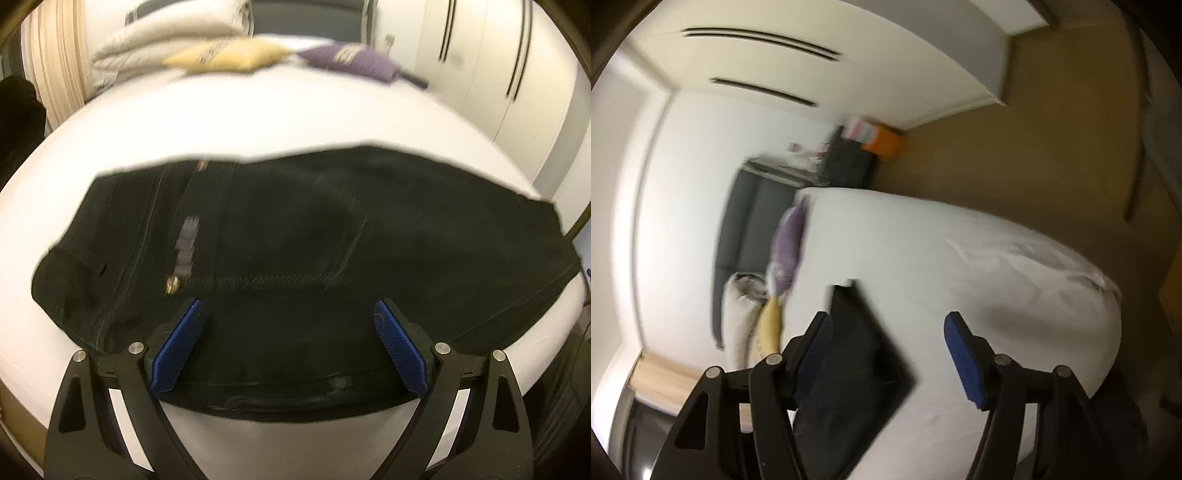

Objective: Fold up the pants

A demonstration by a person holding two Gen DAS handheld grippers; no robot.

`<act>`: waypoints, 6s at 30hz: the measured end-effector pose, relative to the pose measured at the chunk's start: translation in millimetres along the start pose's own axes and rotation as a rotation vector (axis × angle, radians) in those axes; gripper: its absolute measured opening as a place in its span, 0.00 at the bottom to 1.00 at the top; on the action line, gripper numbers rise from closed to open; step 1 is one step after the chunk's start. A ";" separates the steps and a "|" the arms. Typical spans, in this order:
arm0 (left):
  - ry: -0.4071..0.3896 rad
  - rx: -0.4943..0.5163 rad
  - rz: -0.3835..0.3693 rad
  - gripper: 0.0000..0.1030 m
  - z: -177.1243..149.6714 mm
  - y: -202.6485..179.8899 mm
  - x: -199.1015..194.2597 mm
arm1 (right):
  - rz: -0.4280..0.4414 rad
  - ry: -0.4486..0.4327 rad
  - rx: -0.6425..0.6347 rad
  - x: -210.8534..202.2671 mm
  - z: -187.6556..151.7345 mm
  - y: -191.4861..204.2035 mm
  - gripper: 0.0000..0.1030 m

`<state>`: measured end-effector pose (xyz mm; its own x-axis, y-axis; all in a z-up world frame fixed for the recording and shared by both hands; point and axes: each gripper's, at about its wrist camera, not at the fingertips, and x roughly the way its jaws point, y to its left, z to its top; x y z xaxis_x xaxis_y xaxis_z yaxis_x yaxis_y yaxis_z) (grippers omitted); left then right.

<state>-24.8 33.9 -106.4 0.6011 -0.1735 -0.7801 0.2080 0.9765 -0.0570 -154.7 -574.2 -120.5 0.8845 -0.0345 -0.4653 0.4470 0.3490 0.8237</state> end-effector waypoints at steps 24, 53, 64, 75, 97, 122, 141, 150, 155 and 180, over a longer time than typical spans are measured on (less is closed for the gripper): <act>0.071 -0.001 0.023 0.91 5.4 -20.7 30.4 | 0.084 0.162 0.196 83.7 -59.9 13.7 0.64; 0.075 -0.003 -0.119 0.95 39.5 -69.9 40.3 | 0.085 0.122 0.182 99.7 -66.1 6.6 0.07; 0.102 -0.147 -0.303 0.95 69.3 -88.4 48.3 | -0.084 0.098 -0.439 96.0 -111.0 140.2 0.07; 0.238 -0.372 -0.614 0.95 107.7 -109.4 85.6 | -0.160 0.274 -1.191 142.2 -285.6 214.8 0.07; 0.418 -0.239 -0.722 0.08 141.0 -185.4 118.6 | -0.140 0.215 -1.365 112.6 -322.5 220.9 0.07; 0.350 -0.311 -0.511 0.09 89.9 -25.0 103.2 | 0.011 0.555 -1.477 185.1 -462.2 244.2 0.26; 0.279 -0.098 -0.453 0.14 63.4 -109.9 80.2 | 0.180 0.756 -0.451 207.3 -250.9 145.4 0.16; 0.210 -0.149 -0.464 0.14 35.7 -94.5 57.5 | 0.273 0.595 -0.391 198.8 -186.8 178.1 0.62; 0.205 -0.163 -0.485 0.14 30.4 -77.0 59.1 | 0.220 0.732 -0.402 267.6 -202.2 171.5 0.74; -0.096 -0.586 -0.268 0.59 -12.7 126.2 -88.7 | 0.282 0.602 -0.356 139.8 -185.1 136.9 0.70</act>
<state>-61.7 174.2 -52.3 0.6587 -0.4050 -0.6341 -0.0790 0.8009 -0.5935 5.3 -357.9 -132.8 0.6876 0.5830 -0.4329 0.0534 0.5539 0.8308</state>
